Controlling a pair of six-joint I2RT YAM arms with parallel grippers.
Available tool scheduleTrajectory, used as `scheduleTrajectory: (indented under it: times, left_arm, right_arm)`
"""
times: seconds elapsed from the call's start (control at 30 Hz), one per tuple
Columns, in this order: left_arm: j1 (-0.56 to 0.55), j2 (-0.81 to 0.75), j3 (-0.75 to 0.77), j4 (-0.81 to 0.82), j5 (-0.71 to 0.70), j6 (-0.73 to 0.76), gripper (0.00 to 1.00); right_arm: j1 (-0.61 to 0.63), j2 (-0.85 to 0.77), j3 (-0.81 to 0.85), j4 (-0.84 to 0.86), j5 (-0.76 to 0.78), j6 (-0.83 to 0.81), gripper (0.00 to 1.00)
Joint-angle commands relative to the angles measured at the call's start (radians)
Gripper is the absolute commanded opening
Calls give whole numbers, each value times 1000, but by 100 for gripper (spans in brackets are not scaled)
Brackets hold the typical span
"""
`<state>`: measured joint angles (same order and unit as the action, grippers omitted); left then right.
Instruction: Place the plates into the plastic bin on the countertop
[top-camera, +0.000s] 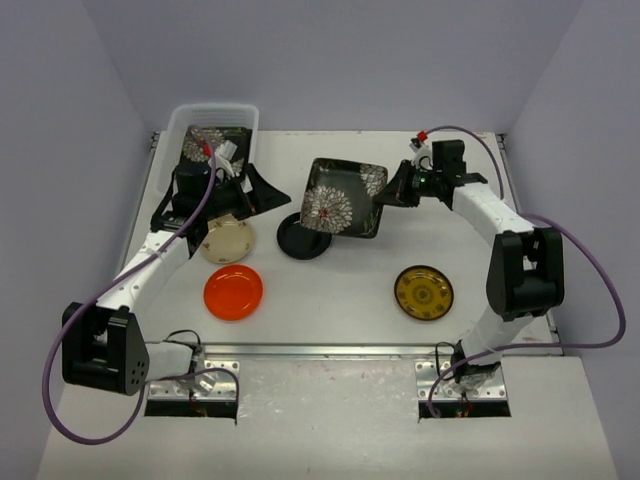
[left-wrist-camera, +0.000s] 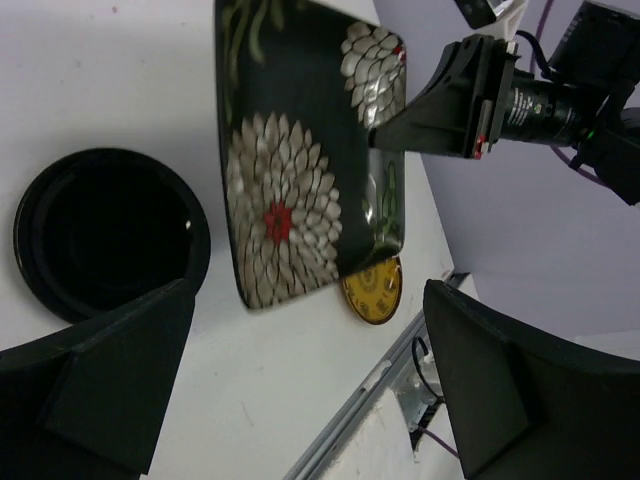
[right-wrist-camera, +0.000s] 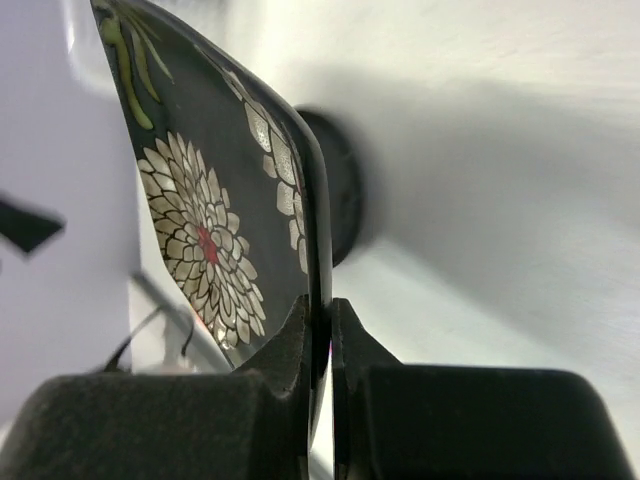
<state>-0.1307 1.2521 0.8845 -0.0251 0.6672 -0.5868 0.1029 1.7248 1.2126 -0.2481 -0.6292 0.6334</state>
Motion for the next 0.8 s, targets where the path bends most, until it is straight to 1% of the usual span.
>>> scheduleTrajectory:
  times: [0.0, 0.07, 0.1, 0.17, 0.2, 0.3, 0.33, 0.4, 0.43, 0.47, 0.5, 0.57, 0.6, 0.63, 0.7, 0.77]
  left_arm:
    - [-17, 59, 67, 106, 115, 44, 95]
    - [-27, 67, 57, 121, 105, 46, 92]
    - [-32, 70, 52, 127, 100, 49, 88]
    - [-40, 78, 50, 125, 97, 53, 77]
    - [-44, 82, 47, 119, 93, 60, 68]
    - [-53, 88, 42, 100, 90, 75, 53]
    - [-56, 87, 38, 97, 89, 79, 50]
    - [-65, 84, 26, 90, 89, 81, 49]
    - [-68, 84, 24, 77, 78, 89, 49]
    - [-70, 83, 24, 65, 68, 96, 54]
    - [-72, 81, 24, 52, 58, 103, 60]
    - [-73, 78, 31, -13, -7, 129, 75]
    - [-73, 73, 35, -48, -36, 139, 81]
    - [-73, 65, 40, -66, -60, 143, 84]
    - [-73, 54, 42, -86, -92, 151, 86]
    - [-73, 52, 44, -90, -96, 154, 86]
  right_arm:
    - [67, -85, 53, -54, -239, -52, 0]
    - [87, -92, 31, 17, -301, -3, 0]
    - [95, -96, 22, 45, -330, 20, 0]
    - [107, -99, 24, 58, -346, 31, 0]
    - [123, -102, 29, 58, -349, 34, 0]
    - [140, -108, 37, 68, -356, 50, 0]
    - [144, -109, 42, 70, -354, 54, 0]
    - [146, -102, 59, 60, -354, 55, 0]
    - [147, -100, 63, 53, -355, 54, 0]
    - [146, -100, 66, 50, -356, 52, 0]
    - [146, -100, 69, 47, -356, 51, 0]
    - [146, -106, 74, 28, -341, 41, 0]
    - [146, -108, 80, 11, -325, 31, 0]
    - [146, -106, 89, -12, -304, 17, 0]
    - [147, -103, 105, -37, -276, 1, 0]
    - [146, -102, 100, -30, -292, 5, 0]
